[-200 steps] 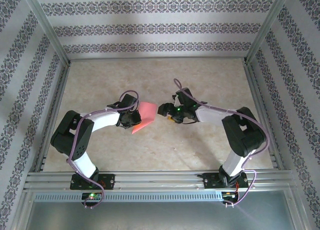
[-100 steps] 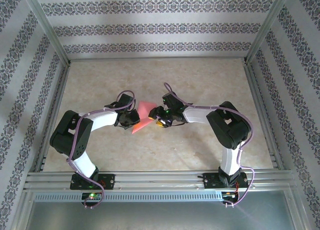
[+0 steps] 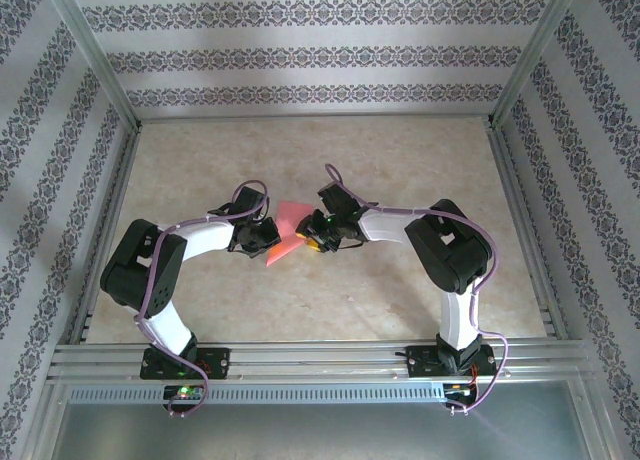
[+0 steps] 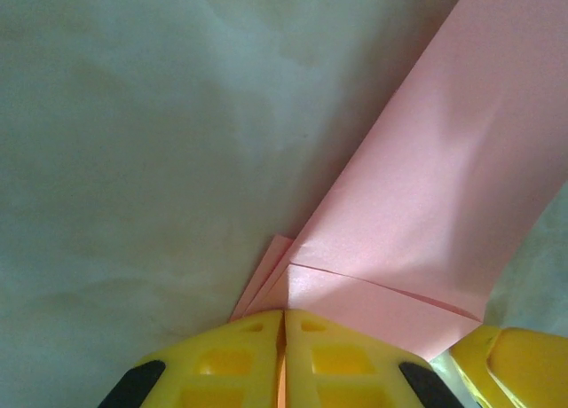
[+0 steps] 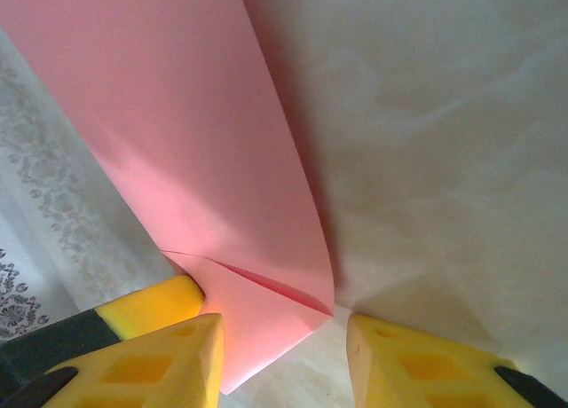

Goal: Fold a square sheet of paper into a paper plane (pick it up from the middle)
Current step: Fold the wing for the fifth time at the center of the table.

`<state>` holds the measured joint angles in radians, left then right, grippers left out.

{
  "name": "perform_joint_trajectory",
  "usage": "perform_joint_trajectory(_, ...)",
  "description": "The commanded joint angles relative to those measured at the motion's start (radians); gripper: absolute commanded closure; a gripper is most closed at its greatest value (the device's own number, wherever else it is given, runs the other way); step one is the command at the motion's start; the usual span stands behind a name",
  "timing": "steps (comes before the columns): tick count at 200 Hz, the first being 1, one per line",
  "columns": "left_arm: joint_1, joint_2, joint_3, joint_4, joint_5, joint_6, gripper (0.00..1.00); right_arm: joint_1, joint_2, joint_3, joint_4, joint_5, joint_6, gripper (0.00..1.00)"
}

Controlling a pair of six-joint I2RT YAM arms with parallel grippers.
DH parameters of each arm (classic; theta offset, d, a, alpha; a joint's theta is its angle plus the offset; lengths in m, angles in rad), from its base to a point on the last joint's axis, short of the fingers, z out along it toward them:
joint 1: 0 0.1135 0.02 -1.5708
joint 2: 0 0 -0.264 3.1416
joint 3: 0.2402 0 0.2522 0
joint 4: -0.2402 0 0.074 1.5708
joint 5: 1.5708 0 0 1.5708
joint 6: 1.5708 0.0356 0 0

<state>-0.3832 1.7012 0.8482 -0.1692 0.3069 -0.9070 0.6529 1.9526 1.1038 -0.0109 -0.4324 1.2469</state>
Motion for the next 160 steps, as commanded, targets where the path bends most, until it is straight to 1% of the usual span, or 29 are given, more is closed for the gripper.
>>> perform_joint_trajectory(1,0.011,0.069,-0.044,-0.069,-0.034,-0.015,0.9,0.019,0.036,0.036,0.011,-0.016,-0.003,0.59)
perform_joint_trajectory(40,0.012,0.067,-0.045,-0.07,-0.035,-0.015,0.9,0.019,0.032,0.035,0.084,-0.062,-0.009,0.63)
perform_joint_trajectory(77,0.013,0.059,-0.044,-0.073,-0.037,-0.012,0.9,0.02,0.028,0.02,0.11,-0.059,-0.012,0.68)
perform_joint_trajectory(120,0.016,0.023,-0.044,-0.07,-0.033,-0.001,0.9,0.014,0.035,0.016,0.108,-0.051,-0.014,0.85)
perform_joint_trajectory(160,0.016,-0.033,-0.035,-0.059,-0.017,0.027,0.86,0.007,0.016,0.01,0.096,-0.031,-0.033,0.95)
